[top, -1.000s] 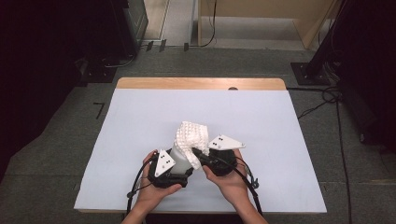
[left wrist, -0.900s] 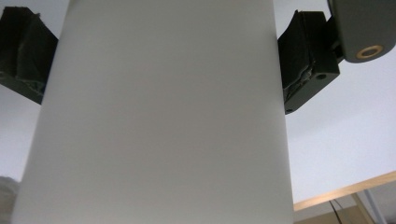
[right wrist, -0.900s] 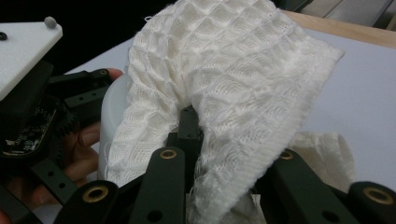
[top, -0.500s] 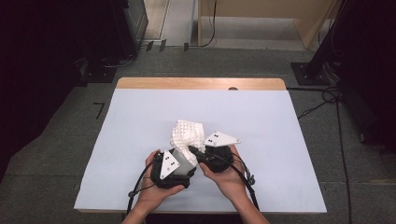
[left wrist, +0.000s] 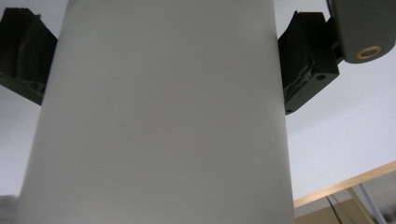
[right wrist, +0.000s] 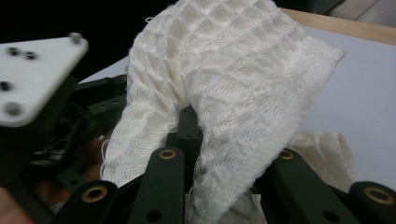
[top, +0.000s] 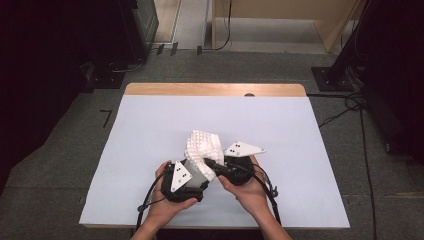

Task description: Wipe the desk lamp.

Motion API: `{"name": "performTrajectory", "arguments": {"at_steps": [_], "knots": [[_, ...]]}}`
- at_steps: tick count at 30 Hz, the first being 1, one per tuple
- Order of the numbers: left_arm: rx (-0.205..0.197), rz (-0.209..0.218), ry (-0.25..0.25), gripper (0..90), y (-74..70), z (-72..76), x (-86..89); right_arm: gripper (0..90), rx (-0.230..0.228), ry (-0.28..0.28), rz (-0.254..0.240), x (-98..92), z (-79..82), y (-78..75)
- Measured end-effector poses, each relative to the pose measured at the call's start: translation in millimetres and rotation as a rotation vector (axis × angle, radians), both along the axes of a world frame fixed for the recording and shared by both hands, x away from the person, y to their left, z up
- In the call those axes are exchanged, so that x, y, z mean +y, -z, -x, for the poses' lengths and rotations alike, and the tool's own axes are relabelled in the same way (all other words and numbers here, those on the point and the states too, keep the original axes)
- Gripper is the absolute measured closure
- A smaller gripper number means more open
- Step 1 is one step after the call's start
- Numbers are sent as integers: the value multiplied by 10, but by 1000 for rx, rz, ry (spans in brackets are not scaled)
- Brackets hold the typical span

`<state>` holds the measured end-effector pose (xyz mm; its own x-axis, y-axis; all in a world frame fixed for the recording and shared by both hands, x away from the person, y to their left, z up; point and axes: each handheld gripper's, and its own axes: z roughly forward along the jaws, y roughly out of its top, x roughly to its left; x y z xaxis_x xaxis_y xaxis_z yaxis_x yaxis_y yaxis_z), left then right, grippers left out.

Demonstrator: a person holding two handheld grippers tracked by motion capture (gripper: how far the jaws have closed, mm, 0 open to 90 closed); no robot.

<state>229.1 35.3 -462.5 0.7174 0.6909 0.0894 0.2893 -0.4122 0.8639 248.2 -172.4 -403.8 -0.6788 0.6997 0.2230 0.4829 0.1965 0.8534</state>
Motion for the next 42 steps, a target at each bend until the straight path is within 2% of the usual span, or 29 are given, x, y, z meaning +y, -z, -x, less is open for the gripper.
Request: {"name": "performTrajectory", "arguments": {"at_steps": [2, 4, 8, 11, 14, 16, 18, 20, 22, 23, 24, 25, 26, 28, 30, 33, 35, 37, 39, 42], "knots": [[10, 9, 5, 84, -1, -11, 18, 756, 9, 35, 11, -49, -34, 44], [13, 13, 9, 84, 0, -21, 31, 756, 20, 38, 4, -73, -25, 47], [-1, 9, 10, 84, 7, -4, 15, 754, -2, -16, -6, 21, 53, -38], [-1, 10, 20, 84, 7, -8, 30, 753, -11, -25, -4, 64, 45, -50], [24, 39, 23, 85, 9, -42, 78, 755, 4, 33, 16, -7, -31, 26], [40, 63, 20, 84, 14, -67, 106, 756, 23, 56, 9, -71, -48, 55], [46, 73, 17, 85, 16, -78, 110, 755, 29, 42, -4, -85, -29, 39], [41, 69, 16, 85, 16, -65, 92, 754, 17, -10, -33, -33, 31, -16], [36, 68, 21, 85, 17, -62, 77, 753, 1, -42, -29, 34, 72, -72], [31, 71, 16, 85, 18, -65, 74, 754, -5, -46, -19, 52, 78, -89], [23, 72, 10, 85, 18, -72, 79, 754, -12, -28, -8, 38, 58, -89], [20, 85, -7, 85, 17, -86, 99, 754, -12, -28, -8, 38, 58, -89], [22, 118, -34, 85, 12, -119, 149, 754, -8, -7, -6, 1, 33, -78], [31, 182, -86, 84, 14, -183, 249, 754, -12, 62, 1, -134, -11, -43], [36, 202, -122, 84, 32, -250, 332, 754, -36, 136, 56, -248, -48, 26], [38, 190, -154, 84, 105, -295, 367, 754, -12, 192, 123, -345, -125, 242], [22, 198, -162, 84, 124, -277, 363, 752, 21, 184, 164, -352, -182, 423], [8, 186, -162, 83, 128, -257, 345, 747, 62, 154, 196, -329, -224, 588], [-8, 175, -157, 83, 138, -234, 339, 735, 84, 113, 208, -299, -238, 670], [-13, 169, -145, 81, 142, -209, 362, 690, 94, 77, 260, -245, -233, 757]]}}
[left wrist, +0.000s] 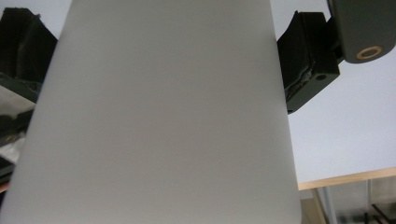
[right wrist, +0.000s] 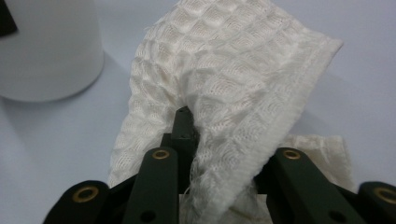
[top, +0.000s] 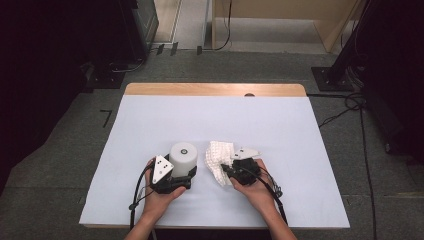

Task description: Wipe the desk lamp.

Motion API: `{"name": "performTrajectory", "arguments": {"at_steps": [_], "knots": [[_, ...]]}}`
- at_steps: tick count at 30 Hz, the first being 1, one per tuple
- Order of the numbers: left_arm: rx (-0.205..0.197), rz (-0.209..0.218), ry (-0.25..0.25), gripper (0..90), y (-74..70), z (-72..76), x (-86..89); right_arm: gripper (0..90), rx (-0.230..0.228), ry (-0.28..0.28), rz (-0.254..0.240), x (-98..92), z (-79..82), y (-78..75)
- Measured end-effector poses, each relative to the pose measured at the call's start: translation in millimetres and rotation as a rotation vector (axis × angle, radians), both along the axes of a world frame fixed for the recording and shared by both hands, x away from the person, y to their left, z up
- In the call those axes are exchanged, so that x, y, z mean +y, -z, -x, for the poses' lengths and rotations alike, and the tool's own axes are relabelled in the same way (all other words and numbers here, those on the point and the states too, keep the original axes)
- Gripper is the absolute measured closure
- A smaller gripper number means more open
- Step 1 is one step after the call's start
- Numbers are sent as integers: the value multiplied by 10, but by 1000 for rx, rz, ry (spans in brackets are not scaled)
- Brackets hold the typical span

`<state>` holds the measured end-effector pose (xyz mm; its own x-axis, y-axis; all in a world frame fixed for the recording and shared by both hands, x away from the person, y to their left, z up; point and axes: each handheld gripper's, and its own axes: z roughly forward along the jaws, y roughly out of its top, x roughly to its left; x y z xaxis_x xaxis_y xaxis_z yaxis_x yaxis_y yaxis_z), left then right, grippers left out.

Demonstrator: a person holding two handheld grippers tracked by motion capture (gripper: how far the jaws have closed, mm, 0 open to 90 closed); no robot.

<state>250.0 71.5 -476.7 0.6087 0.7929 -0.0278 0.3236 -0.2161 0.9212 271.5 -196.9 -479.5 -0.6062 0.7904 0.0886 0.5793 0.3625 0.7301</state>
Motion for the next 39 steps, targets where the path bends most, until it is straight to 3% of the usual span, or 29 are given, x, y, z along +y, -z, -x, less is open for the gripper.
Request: {"name": "performTrajectory", "arguments": {"at_steps": [2, 5, 11, 13, 14, 18, 21, 22, 23, 25, 27, 29, 32, 35, 39], "knots": [[1, 4, 17, 80, 0, 21, 19, 611, 19, -5, 28, 31, -1, 53], [-8, 7, 34, 68, -26, 57, 38, 521, 26, 25, -6, 15, 6, 36], [-8, 28, 55, 42, -61, 94, 72, 389, -23, 56, -30, 5, 61, -69], [-9, 34, 52, 42, -65, 113, 89, 339, -49, 79, -9, 46, 91, -86], [-12, 35, 52, 43, -68, 122, 95, 359, -73, 88, 7, 65, 112, -95], [-27, 26, 45, 52, -86, 167, 122, 376, -73, 78, 14, 127, 133, -91], [-30, 2, 40, 64, -62, 177, 103, 407, -24, 79, 66, 170, 87, 34], [-28, -3, 37, 67, -55, 174, 97, 439, 6, 74, 86, 182, 67, 95], [-28, -6, 40, 68, -48, 170, 98, 469, -1, 72, 81, 178, 63, 115], [-26, -9, 39, 75, -46, 169, 92, 648, 3, 85, 67, 151, 56, 102], [-33, -14, 35, 83, -46, 175, 77, 747, 23, 68, 44, 116, 31, 86], [-41, -20, 30, 84, -51, 175, 52, 765, 21, 42, 26, 99, 45, 76], [-44, -15, 28, 86, -52, 159, 37, 769, -26, -16, 50, 179, 121, 41], [-32, 51, 43, 88, -84, 130, 65, 769, -42, -67, 85, 362, 195, 28], [-46, 42, 58, 89, -105, 148, 51, 768, -48, -108, -6, 498, 262, -52]]}}
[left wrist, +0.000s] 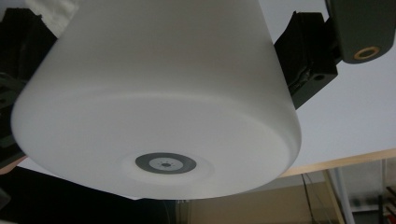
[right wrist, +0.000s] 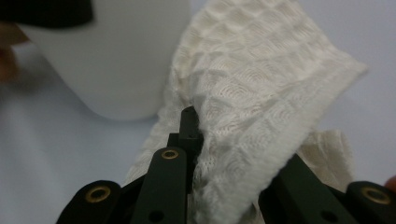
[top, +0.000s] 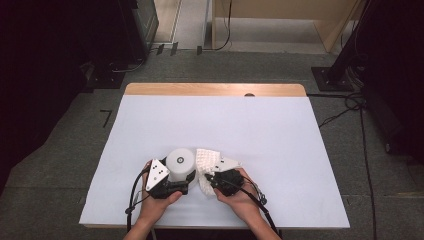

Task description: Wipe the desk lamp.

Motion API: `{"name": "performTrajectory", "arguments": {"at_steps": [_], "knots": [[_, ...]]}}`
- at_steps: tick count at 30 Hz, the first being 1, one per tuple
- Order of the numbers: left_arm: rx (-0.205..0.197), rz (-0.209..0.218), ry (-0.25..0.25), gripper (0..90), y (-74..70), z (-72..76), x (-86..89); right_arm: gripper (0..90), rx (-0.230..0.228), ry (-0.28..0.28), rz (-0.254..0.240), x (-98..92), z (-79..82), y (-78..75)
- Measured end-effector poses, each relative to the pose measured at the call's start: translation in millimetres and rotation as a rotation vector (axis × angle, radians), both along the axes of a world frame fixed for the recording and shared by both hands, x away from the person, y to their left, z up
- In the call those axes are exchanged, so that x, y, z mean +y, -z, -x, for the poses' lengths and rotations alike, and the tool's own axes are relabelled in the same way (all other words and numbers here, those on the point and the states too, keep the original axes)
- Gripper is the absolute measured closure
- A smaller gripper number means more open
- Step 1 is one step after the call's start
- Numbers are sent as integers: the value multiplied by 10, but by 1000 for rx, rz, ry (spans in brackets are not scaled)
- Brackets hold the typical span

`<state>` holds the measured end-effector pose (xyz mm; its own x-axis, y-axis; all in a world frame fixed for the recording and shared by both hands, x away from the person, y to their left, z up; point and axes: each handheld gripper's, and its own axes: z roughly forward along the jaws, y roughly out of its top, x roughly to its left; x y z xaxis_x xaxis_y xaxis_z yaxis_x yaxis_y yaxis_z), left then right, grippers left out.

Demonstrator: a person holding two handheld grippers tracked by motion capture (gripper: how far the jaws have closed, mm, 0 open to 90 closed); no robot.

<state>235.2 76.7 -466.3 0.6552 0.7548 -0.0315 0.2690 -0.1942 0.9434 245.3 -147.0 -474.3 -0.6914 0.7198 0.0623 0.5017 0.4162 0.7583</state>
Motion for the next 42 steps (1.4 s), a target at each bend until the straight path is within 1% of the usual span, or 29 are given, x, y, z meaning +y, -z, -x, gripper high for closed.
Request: {"name": "performTrajectory", "arguments": {"at_steps": [1, 2, 3, 5, 7, 9, 10, 12, 13, 16, 17, 18, 19, 20, 22, 23, 25, 27, 29, 30, 32, 33, 34, 35, 36, 37, 39, 41, 42], "knots": [[2, -2, 6, 89, 1, 5, -7, 769, -23, -3, -32, 23, 36, -70], [3, -2, 7, 89, 4, 11, -18, 769, -23, -3, -32, 23, 36, -70], [1, -7, 10, 89, 8, 13, -31, 769, -47, 1, -42, 20, 56, -118], [5, -2, 16, 89, 14, 11, -47, 769, -94, 11, -86, -22, 93, -233], [6, -2, 25, 89, 13, 11, -64, 768, -136, 19, -144, -84, 130, -349], [2, 7, 28, 89, 5, 14, -77, 768, -159, 24, -164, -113, 153, -410], [2, 9, 25, 89, -3, 14, -77, 768, -166, 17, -163, -118, 151, -420], [3, 14, 23, 89, -17, 6, -66, 768, -151, 12, -155, -119, 137, -394], [4, 18, 21, 89, -26, 1, -52, 768, -135, 9, -149, -111, 122, -361], [-6, 19, 9, 89, -43, -2, -27, 765, -62, 0, -116, -75, 59, -227], [-8, 19, 9, 89, -50, -6, -14, 765, -47, -3, -112, -69, 44, -196], [-8, 19, 8, 89, -52, -10, -7, 765, -27, 0, -120, -63, 27, -161], [-9, 22, 8, 89, -50, -12, -3, 765, -18, 0, -133, -64, 20, -157], [-7, 27, 9, 89, -48, -14, 0, 765, -23, 1, -137, -63, 19, -171], [-4, 24, 11, 89, -41, -20, 0, 765, -58, -2, -151, -66, 40, -241], [-3, 22, 12, 89, -35, -23, -3, 765, -74, -6, -166, -77, 58, -290], [0, 22, 17, 89, -26, -27, -13, 765, -121, -5, -192, -104, 93, -384], [-4, 23, 21, 89, -28, -25, -28, 765, -158, -5, -217, -130, 125, -459], [-5, 29, 20, 89, -38, -24, -31, 765, -174, -7, -218, -139, 142, -489], [-4, 32, 20, 89, -42, -28, -27, 765, -175, -8, -211, -135, 138, -478], [-3, 40, 20, 89, -50, -35, -10, 765, -148, -10, -192, -127, 113, -415], [-3, 43, 16, 89, -54, -36, -4, 765, -139, -10, -174, -118, 92, -366], [-4, 43, 14, 89, -56, -36, -2, 765, -112, -9, -156, -99, 71, -299], [-6, 42, 12, 89, -58, -39, 2, 765, -101, -8, -145, -91, 63, -273], [-7, 40, 11, 89, -59, -43, 7, 765, -80, -5, -122, -72, 41, -211], [-7, 39, 9, 89, -57, -46, 8, 765, -66, -7, -111, -64, 25, -172], [-10, 33, 7, 89, -43, -58, 11, 764, -48, 0, -109, -54, 11, -139], [-12, 26, -10, 89, -25, -76, 12, 763, -60, 2, -118, -63, 11, -162], [-12, 24, -17, 88, -11, -89, 17, 762, -68, 4, -134, -77, 21, -192]]}}
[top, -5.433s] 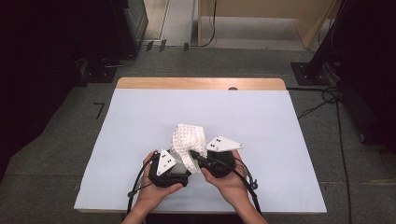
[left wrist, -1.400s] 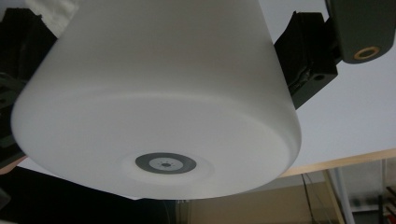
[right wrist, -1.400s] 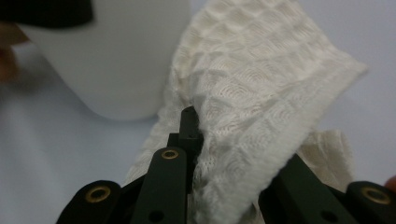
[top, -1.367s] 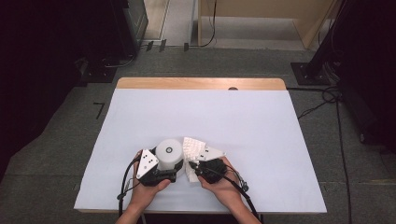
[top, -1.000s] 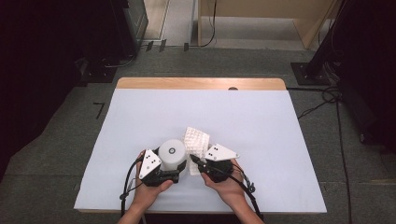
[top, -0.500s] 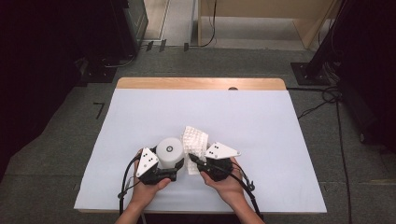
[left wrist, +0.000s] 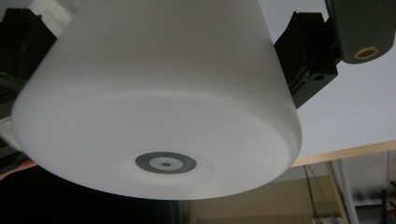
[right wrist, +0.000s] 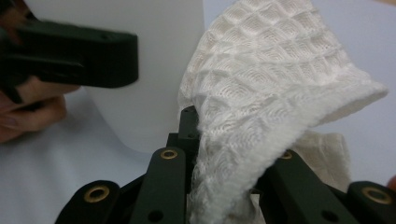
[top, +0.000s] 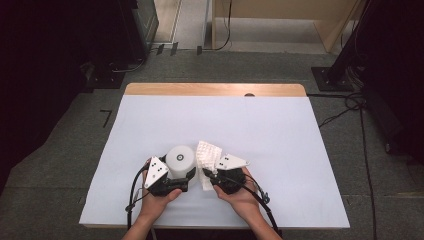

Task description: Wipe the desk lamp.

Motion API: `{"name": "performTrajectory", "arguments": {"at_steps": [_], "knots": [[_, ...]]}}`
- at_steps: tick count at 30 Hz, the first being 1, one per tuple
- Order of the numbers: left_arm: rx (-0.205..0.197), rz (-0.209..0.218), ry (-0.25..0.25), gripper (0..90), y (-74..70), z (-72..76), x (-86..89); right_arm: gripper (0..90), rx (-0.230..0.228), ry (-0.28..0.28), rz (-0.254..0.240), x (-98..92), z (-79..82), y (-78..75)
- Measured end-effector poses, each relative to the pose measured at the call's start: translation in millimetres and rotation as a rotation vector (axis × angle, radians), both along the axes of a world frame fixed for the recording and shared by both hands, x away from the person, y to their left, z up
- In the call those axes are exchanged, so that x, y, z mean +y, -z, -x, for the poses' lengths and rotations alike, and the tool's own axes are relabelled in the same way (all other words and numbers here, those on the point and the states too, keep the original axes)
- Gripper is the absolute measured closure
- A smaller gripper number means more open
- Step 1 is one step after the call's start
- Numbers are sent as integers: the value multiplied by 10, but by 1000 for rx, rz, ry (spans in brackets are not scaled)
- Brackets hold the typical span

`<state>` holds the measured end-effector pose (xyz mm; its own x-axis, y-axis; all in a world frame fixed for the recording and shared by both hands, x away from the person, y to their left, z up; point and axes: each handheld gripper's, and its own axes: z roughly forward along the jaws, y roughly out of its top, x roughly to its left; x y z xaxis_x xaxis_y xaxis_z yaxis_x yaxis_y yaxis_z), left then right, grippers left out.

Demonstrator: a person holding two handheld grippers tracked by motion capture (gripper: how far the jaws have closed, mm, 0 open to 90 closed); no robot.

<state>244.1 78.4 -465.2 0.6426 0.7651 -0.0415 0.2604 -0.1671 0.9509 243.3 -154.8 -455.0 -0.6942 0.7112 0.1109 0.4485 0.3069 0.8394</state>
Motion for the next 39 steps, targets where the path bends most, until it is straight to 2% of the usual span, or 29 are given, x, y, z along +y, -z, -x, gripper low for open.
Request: {"name": "performTrajectory", "arguments": {"at_steps": [2, 7, 10, 13, 19, 21, 23, 24, 25, 30, 32, 34, 36, 39], "knots": [[9, 0, -15, 88, 27, -24, 10, 762, -21, 7, -10, -28, 4, -38], [30, -13, -30, 86, 95, -62, 26, 760, -21, 28, -19, -102, -1, -62], [24, -18, -27, 85, 96, -52, 26, 759, -17, 34, -17, -126, -7, -54], [16, -11, -60, 82, 93, -22, 43, 758, -18, 33, -20, -135, -5, -58], [0, 0, -90, 41, 12, 78, 32, 755, -16, 41, -21, -162, -13, -56], [7, -8, -115, 40, 10, 93, 3, 754, -15, 44, -20, -159, -17, -45], [21, -22, -161, 40, 26, 109, -41, 754, -15, 42, -12, -146, -13, -32], [18, -34, -197, 41, 42, 121, -67, 754, -17, 42, -6, -139, -10, -27], [19, -40, -214, 55, 50, 126, -84, 754, -16, 45, -1, -132, -6, -22], [25, -96, -259, 73, 80, 125, -180, 753, -6, 47, 0, -123, -18, 13], [23, -98, -237, 81, 69, 106, -164, 753, -6, 46, 5, -108, -15, 33], [36, -105, -188, 85, 37, 54, -106, 753, -4, 37, 10, -88, -8, 47], [38, -72, -155, 86, 18, 24, -20, 753, -1, 29, 15, -60, 2, 63], [39, 9, -100, 86, -34, 3, 94, 753, 1, 16, 39, 3, 20, 93]]}}
